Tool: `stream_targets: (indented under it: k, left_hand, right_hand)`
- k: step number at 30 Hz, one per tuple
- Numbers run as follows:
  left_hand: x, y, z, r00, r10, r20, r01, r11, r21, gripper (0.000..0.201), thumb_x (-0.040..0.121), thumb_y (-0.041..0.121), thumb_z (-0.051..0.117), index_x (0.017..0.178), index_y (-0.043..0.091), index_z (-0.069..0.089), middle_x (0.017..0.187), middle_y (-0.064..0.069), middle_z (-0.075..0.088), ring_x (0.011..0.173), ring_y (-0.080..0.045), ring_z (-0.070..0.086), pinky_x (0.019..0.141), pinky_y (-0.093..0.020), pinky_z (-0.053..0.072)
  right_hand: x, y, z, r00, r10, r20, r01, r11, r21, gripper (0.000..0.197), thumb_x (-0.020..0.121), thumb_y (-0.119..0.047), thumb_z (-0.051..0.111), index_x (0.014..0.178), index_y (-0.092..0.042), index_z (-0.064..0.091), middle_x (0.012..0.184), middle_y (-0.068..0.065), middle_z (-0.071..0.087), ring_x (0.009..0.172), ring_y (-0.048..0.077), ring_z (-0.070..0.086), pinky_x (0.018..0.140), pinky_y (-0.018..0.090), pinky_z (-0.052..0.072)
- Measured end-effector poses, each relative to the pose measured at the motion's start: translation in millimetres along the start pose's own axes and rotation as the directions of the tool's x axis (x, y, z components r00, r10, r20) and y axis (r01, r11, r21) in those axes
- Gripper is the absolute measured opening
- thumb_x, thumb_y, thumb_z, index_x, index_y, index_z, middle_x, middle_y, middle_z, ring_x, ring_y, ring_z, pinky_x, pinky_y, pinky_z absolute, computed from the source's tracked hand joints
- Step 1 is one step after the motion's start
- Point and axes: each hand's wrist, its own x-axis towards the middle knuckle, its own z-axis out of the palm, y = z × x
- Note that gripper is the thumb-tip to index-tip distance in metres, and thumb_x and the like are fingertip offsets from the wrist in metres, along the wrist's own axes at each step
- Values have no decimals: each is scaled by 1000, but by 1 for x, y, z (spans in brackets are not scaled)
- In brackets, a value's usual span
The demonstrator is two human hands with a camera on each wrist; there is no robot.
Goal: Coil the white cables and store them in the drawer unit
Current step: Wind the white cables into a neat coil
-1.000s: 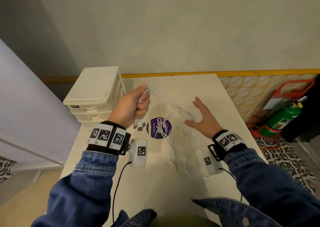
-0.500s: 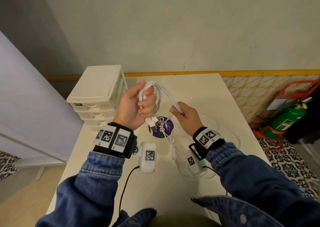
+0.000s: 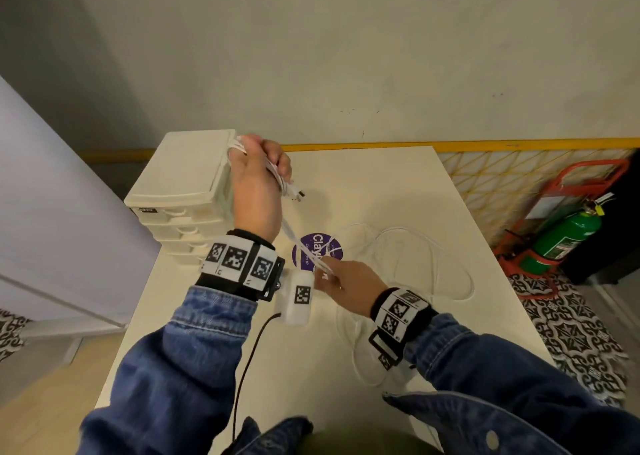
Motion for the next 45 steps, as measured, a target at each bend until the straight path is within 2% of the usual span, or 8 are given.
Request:
stream_targets:
  k: [3, 8, 15, 20, 25, 29, 35, 45]
  left_hand:
    - [-6, -9, -6, 981, 87, 174, -175, 786, 594, 19, 102, 23, 32, 88, 13, 41, 70, 2, 42, 57, -7, 41, 56, -23, 38]
    - [-13, -32, -27, 840, -461, 286, -148, 312, 939, 24, 100, 31, 38, 92, 10, 46, 80, -11, 56, 66, -21, 51, 67, -34, 42]
    - [-38, -36, -14, 544, -746, 384, 288, 596, 749, 56, 99, 49, 21, 74, 11, 53, 36, 3, 34, 30, -11, 24, 36, -18, 21]
    - [-38, -22, 7, 483, -771, 416, 396, 616, 681, 39, 97, 44, 39, 74, 14, 50, 44, 5, 26, 37, -10, 16, 37, -17, 14]
    - [-39, -10, 16, 399, -716, 573, 561, 685, 466, 35, 92, 41, 37, 69, 17, 48, 40, 8, 28, 30, -6, 17, 33, -13, 14]
    - [-30, -3, 26, 552, -464, 693, 690, 720, -67, 36, 98, 35, 25, 79, 12, 47, 40, 9, 41, 28, -5, 26, 30, -16, 24]
    - [-16, -9, 26, 955, -242, 172, 293, 862, -414, 35, 103, 34, 24, 83, 14, 44, 50, 6, 41, 39, -7, 34, 41, -19, 31]
    - [-13, -24, -9, 971, 237, 27, -223, 859, 461, 14, 100, 20, 32, 97, 9, 39, 72, -1, 42, 58, -5, 42, 56, -19, 38]
  right_hand:
    - [-2, -5, -9, 983, -124, -133, 125, 992, 2, 37, 85, -56, 32, 81, -24, 50, 54, -10, 40, 50, 5, 41, 53, 21, 34]
    - [0, -2, -33, 908, -183, -376, 206, 978, 24, 20, 91, -39, 40, 90, -27, 57, 65, -3, 60, 54, 8, 45, 55, 23, 37]
    - [16, 11, -81, 855, -193, -481, 199, 979, -39, 10, 85, -32, 57, 88, -22, 59, 74, -19, 56, 64, 0, 50, 61, 11, 38]
    - [19, 20, -85, 849, -281, -448, 242, 960, -142, 37, 91, -29, 34, 85, -2, 58, 78, 14, 62, 67, 25, 52, 62, 30, 35]
    - [20, 12, -77, 870, -85, -486, 149, 984, 95, 23, 90, -30, 29, 93, -16, 47, 65, 4, 53, 60, 24, 49, 58, 36, 36]
    - [27, 5, -58, 932, 87, -350, -27, 984, 174, 40, 94, -30, 30, 108, 2, 48, 72, 5, 57, 62, 24, 52, 59, 27, 36]
    - [26, 1, -17, 996, 64, -56, -56, 989, 140, 22, 98, -24, 37, 85, -11, 49, 78, 10, 67, 70, 27, 60, 69, 36, 46]
    - [21, -10, -21, 996, -40, -80, 49, 993, 111, 24, 92, -32, 49, 76, -14, 51, 55, -4, 40, 62, 26, 57, 59, 34, 40]
